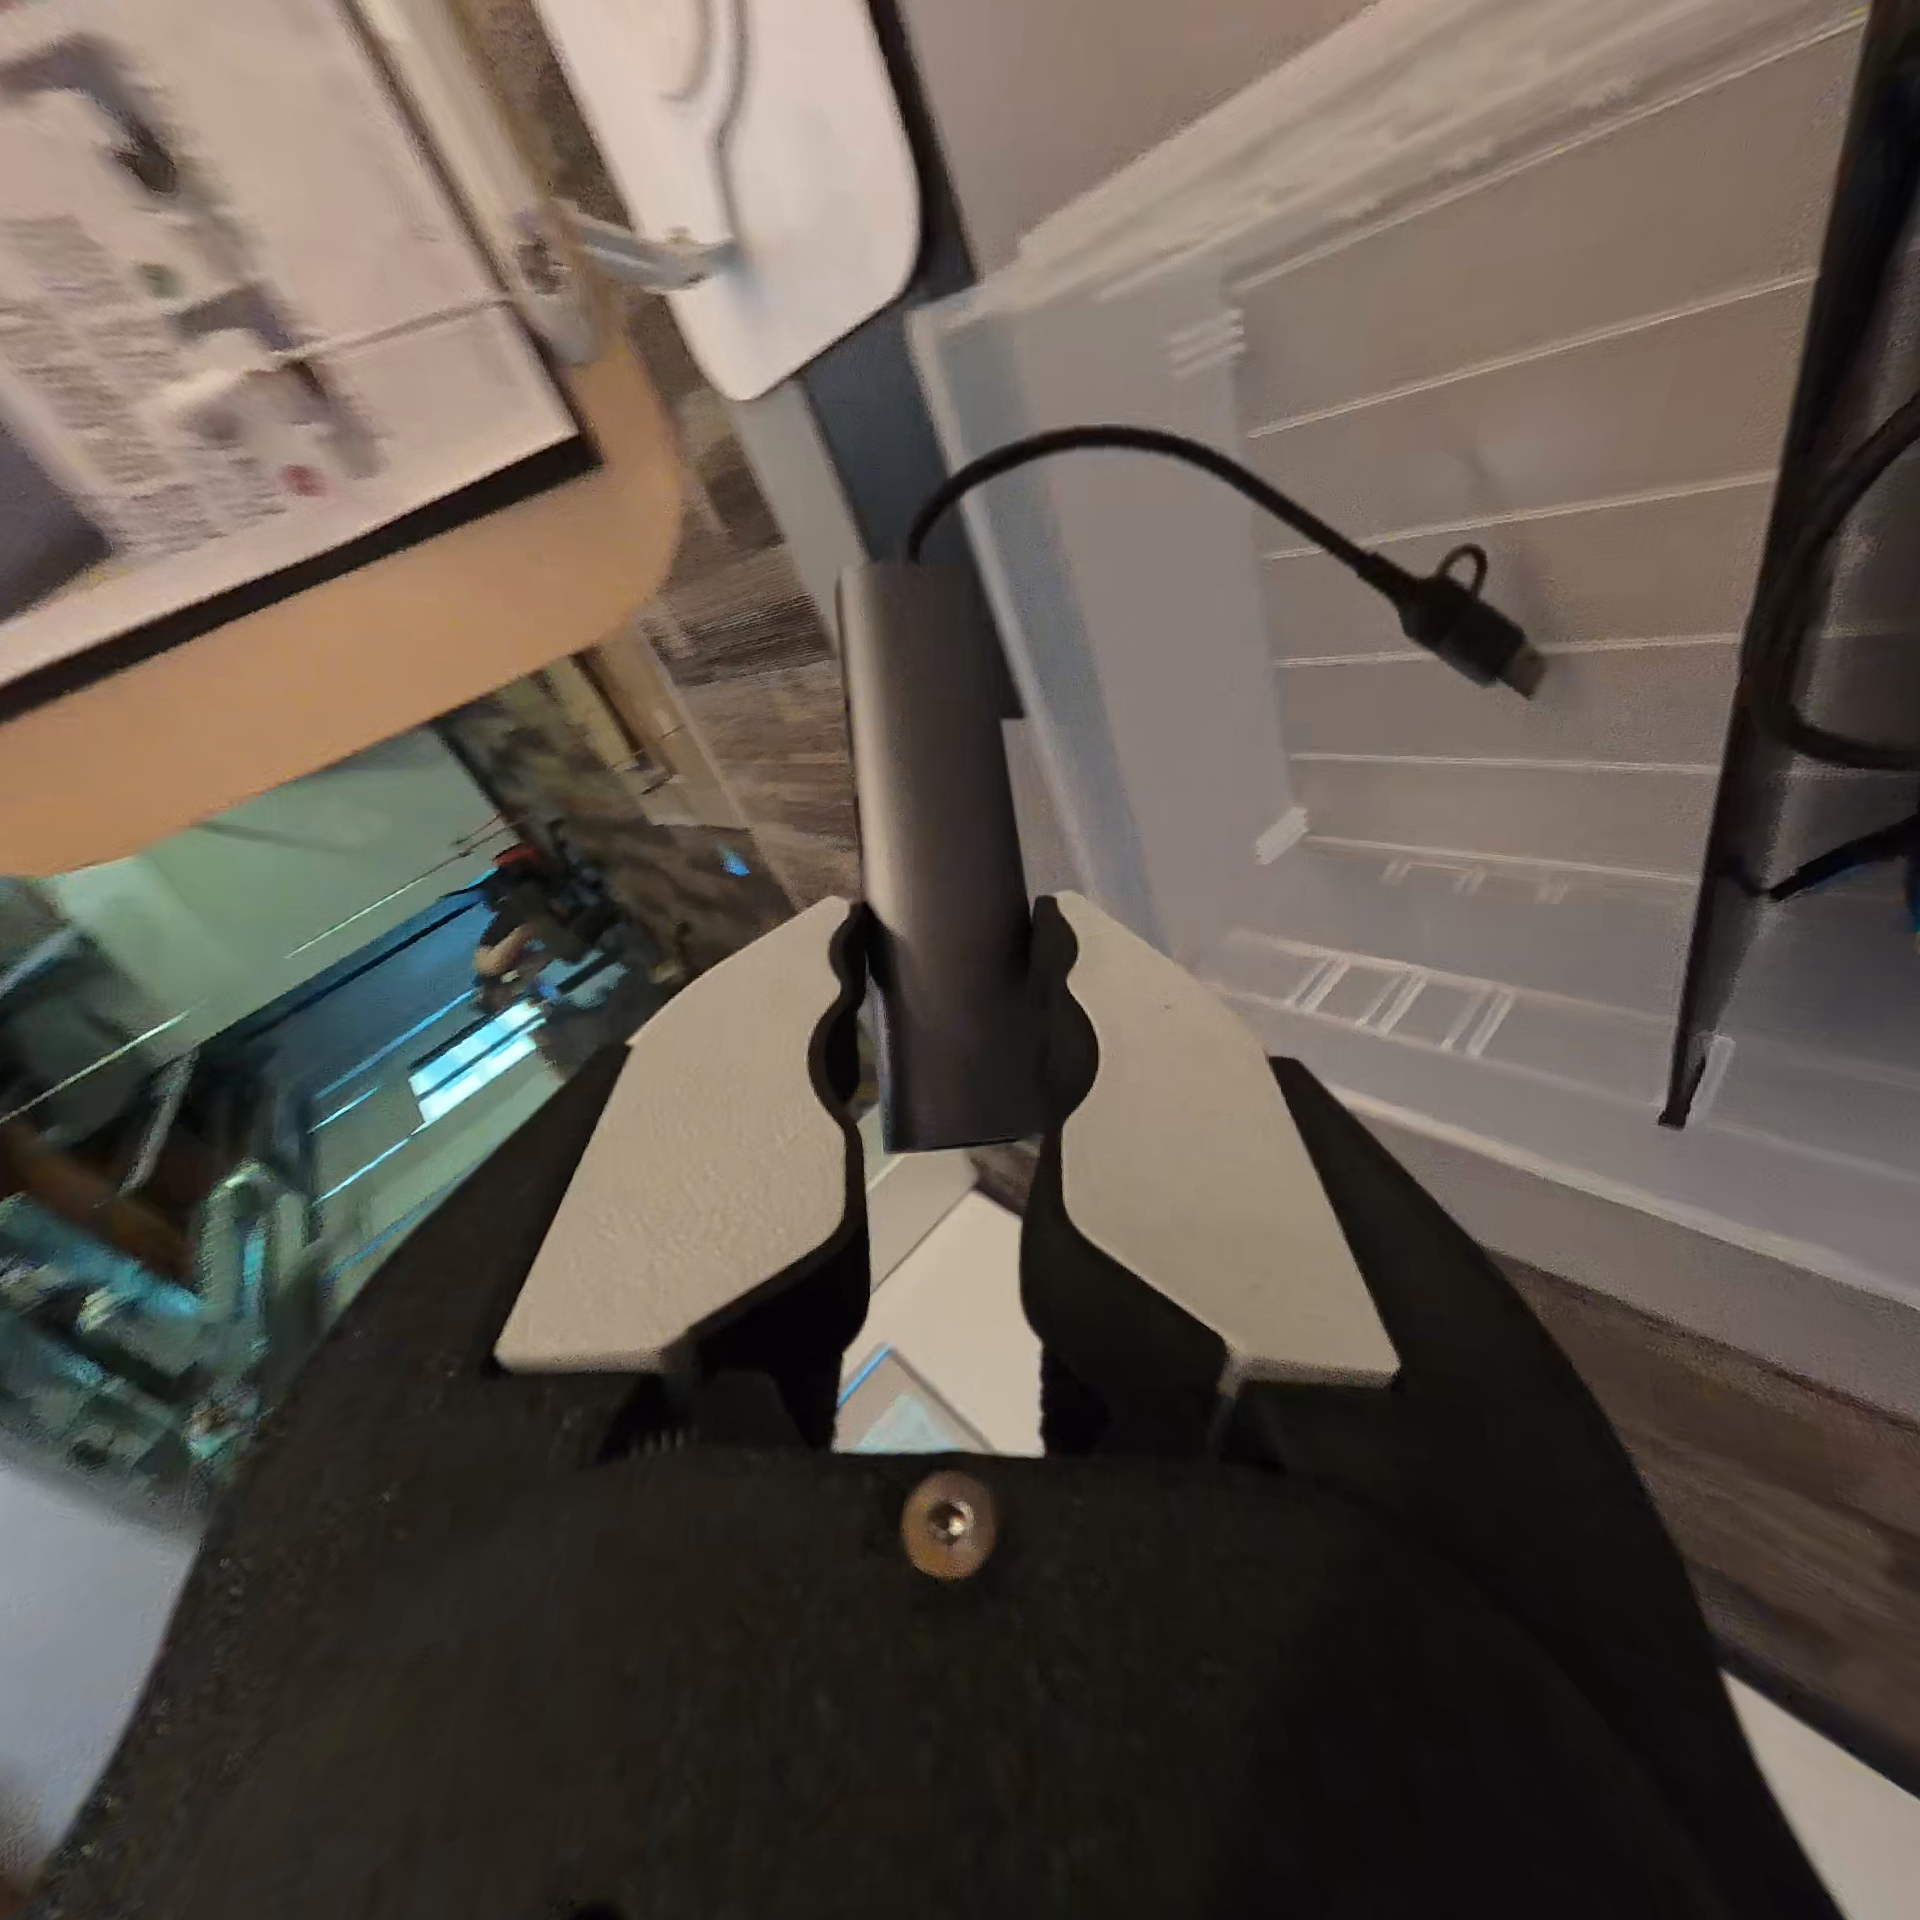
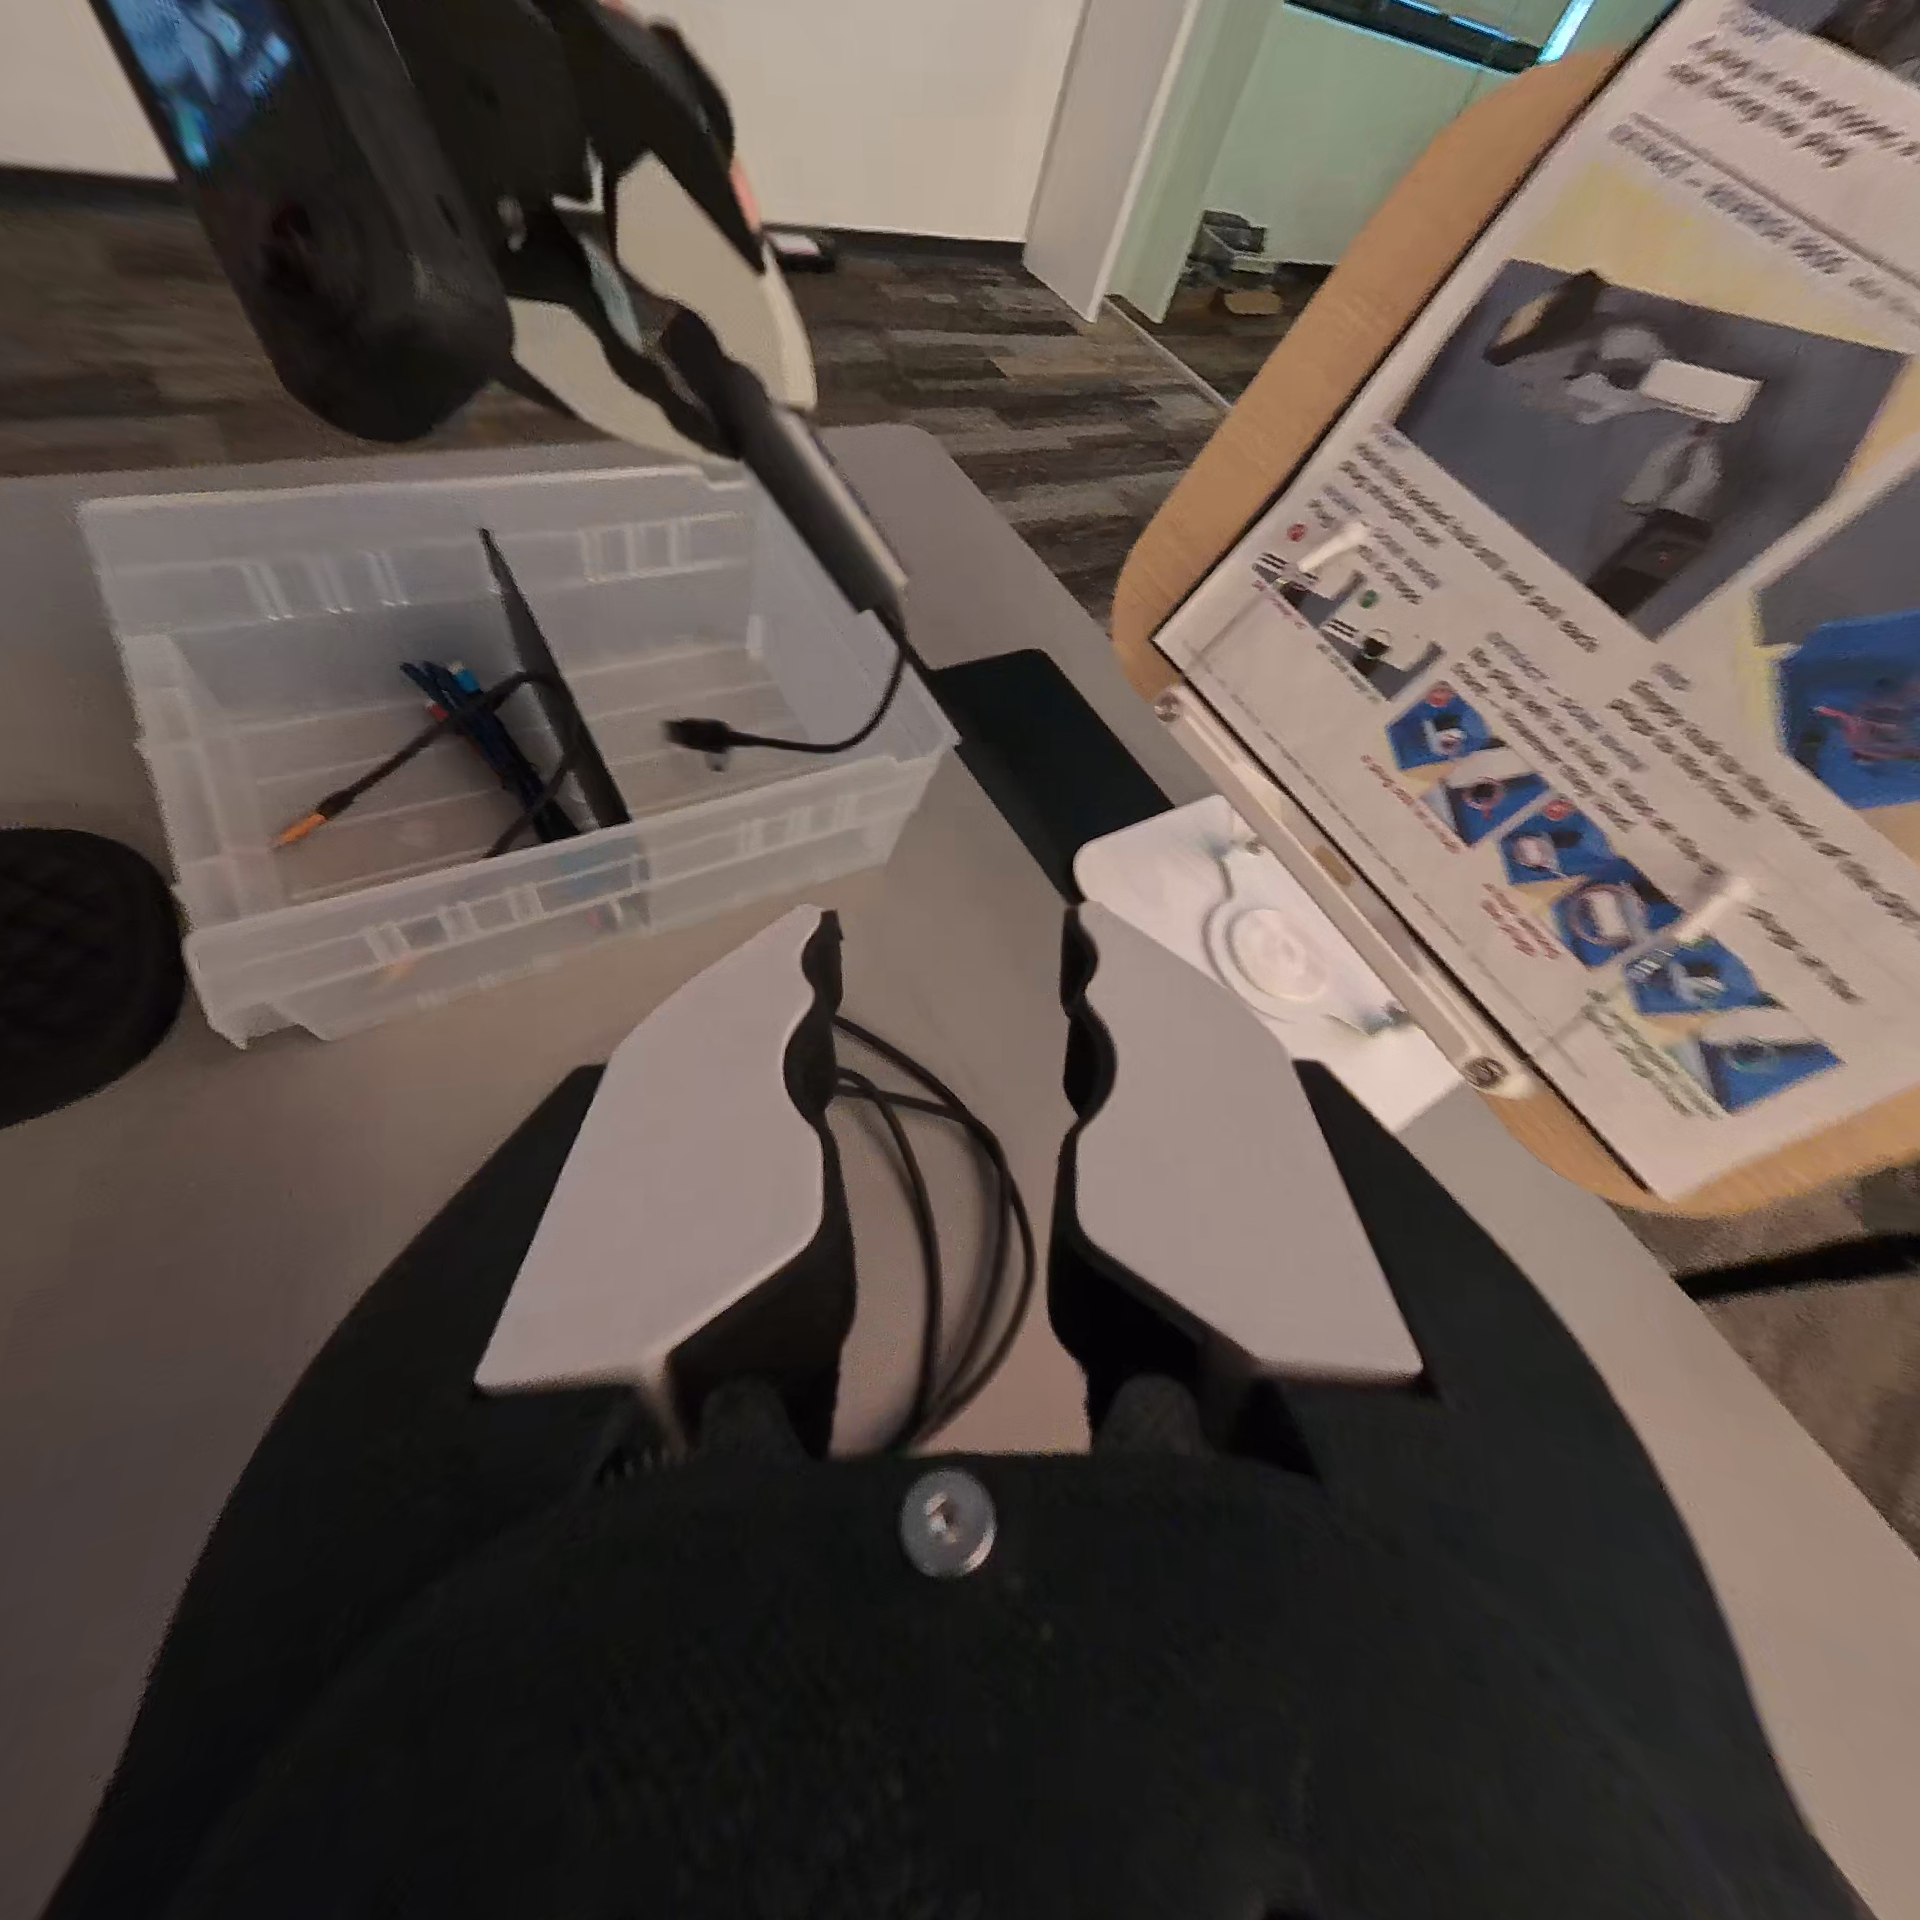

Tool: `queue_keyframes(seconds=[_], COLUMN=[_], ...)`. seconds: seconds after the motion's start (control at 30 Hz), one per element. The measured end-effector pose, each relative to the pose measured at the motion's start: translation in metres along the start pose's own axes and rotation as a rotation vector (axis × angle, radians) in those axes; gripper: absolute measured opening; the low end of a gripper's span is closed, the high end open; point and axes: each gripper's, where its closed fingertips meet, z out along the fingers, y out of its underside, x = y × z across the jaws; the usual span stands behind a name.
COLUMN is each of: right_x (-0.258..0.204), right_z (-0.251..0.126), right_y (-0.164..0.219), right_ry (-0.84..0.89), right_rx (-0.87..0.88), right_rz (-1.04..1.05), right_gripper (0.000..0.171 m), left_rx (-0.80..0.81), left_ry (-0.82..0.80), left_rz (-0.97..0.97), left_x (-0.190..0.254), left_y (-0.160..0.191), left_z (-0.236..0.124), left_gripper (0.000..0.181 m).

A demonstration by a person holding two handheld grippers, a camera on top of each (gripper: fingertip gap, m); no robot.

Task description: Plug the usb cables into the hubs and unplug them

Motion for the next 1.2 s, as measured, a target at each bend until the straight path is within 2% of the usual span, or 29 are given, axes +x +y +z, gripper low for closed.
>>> queue_keyframes(seconds=[0.17,0.3,0.47,0.53,0.6,0.67,0.7,0.73,0.77,0.8,0.87,0.93,1.03,1.1,1.2], right_x=[-0.016,-0.019,-0.041,-0.041,-0.047,-0.065,-0.071,-0.075,-0.08,-0.084,-0.079,-0.071,-0.057,-0.054,-0.064], right_z=[0.036,0.053,0.023,0.008,0.003,0.001,0.0,-0.003,-0.012,-0.021,-0.026,-0.03,-0.029,-0.039,-0.066], right_y=[-0.009,-0.023,-0.06,-0.064,-0.053,-0.031,-0.023,-0.021,-0.022,-0.026,-0.026,-0.031,-0.027,-0.032,-0.051], right_ry=[-0.13,-0.132,-0.227,-0.243,-0.327,-0.511,-0.57,-0.614,-0.67,-0.719,-0.722,-0.678,-0.468,-0.346,-0.305], right_rx=[0.114,0.269,0.492,0.549,0.51,0.399,0.359,0.352,0.381,0.417,0.398,0.427,0.401,0.443,0.575], right_rz=[0.066,0.071,0.063,0.048,0.026,0.029,0.033,0.021,-0.003,-0.011,0.008,0.018,-0.139,-0.284,-0.39], right_gripper=[0.042,0.045,0.061,0.065,0.067,0.066,0.065,0.055,0.027,0.019,0.019,0.018,0.018,0.018,0.018], left_rx=[-0.02,-0.001,0.071,0.095,0.135,0.168,0.182,0.191,0.201,0.203,0.221,0.237,0.347,0.508,0.855], left_ry=[-0.071,-0.109,-0.106,-0.118,-0.119,-0.117,-0.124,-0.125,-0.112,-0.1,-0.13,-0.094,-0.101,-0.074,-0.041], left_rz=[0.003,0.029,0.097,0.158,0.183,0.191,0.206,0.219,0.223,0.223,0.217,0.099,-0.193,-0.444,-0.78], left_x=[-0.027,-0.044,-0.043,-0.039,-0.034,-0.03,-0.029,-0.027,-0.024,-0.022,-0.027,-0.032,-0.054,-0.063,-0.065], left_y=[-0.012,-0.037,-0.089,-0.111,-0.132,-0.149,-0.157,-0.164,-0.17,-0.175,-0.18,-0.179,-0.172,-0.166,-0.162], left_z=[-0.06,-0.107,-0.147,-0.156,-0.164,-0.17,-0.172,-0.173,-0.174,-0.175,-0.176,-0.179,-0.196,-0.212,-0.235], left_gripper=[0.03,0.03,0.03,0.03,0.03,0.03,0.03,0.03,0.03,0.03,0.03,0.027,0.022,0.027,0.05])
